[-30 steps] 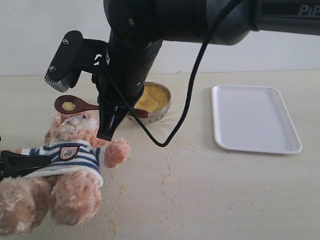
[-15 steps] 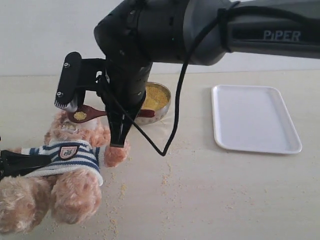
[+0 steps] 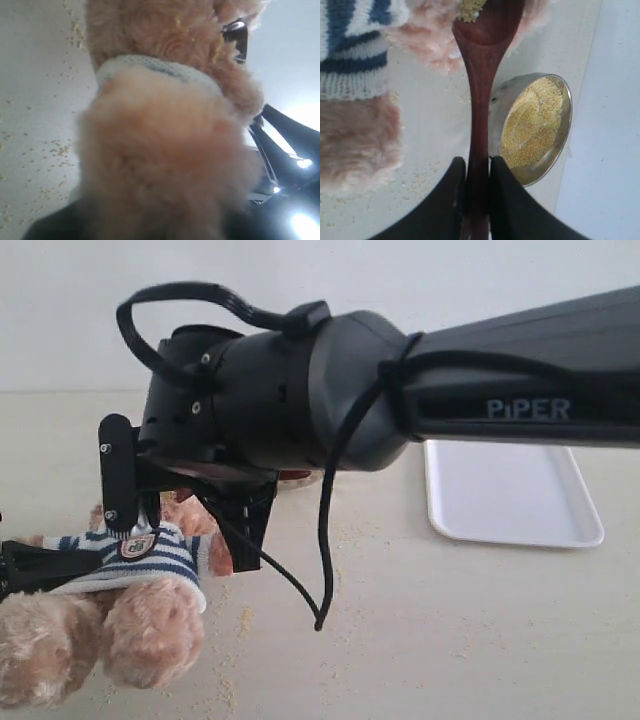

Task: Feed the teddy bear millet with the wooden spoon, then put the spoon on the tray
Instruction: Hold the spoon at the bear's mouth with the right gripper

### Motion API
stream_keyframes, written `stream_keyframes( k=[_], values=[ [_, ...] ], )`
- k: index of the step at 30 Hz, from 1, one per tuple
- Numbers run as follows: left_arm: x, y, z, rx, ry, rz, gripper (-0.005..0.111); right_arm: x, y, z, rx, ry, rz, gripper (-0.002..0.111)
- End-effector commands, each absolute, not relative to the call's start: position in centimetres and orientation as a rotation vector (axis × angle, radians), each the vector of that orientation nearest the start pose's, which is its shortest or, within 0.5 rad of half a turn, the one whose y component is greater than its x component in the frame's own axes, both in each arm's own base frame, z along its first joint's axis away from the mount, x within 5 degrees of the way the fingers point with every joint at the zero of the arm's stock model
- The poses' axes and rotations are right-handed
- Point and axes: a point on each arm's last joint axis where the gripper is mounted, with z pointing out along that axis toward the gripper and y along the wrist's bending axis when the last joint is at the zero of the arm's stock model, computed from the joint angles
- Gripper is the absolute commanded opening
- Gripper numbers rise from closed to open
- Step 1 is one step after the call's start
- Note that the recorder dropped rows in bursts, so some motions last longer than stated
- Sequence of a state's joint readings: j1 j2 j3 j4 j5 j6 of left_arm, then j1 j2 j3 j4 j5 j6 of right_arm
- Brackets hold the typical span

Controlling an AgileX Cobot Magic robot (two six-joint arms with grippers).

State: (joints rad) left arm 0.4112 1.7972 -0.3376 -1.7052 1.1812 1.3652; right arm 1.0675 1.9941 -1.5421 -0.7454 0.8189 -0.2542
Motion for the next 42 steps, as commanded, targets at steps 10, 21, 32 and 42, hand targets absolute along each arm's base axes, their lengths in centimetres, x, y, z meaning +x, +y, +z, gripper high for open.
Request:
stream_keyframes(
  k=[10, 21, 32, 42],
  values=[
    [21.0, -0.1, 12.0, -0.705, 2.174, -1.582, 0.005, 23.7, 37.2, 23.3, -1.789, 1.463, -0.635, 0.0],
    [20.9, -0.2, 12.0, -0.701, 2.177, -1.583, 0.005, 23.2, 37.2, 23.7, -1.784, 1.425, -0.741, 0.0],
    [20.9, -0.2, 12.0, -0.698, 2.18, -1.584, 0.005, 23.3, 36.6, 22.9, -1.804, 1.373, -0.825, 0.0],
    [20.9, -0.2, 12.0, -0.698, 2.18, -1.584, 0.005, 20.9, 37.3, 21.5, -1.728, 1.228, -0.871, 0.0]
  ],
)
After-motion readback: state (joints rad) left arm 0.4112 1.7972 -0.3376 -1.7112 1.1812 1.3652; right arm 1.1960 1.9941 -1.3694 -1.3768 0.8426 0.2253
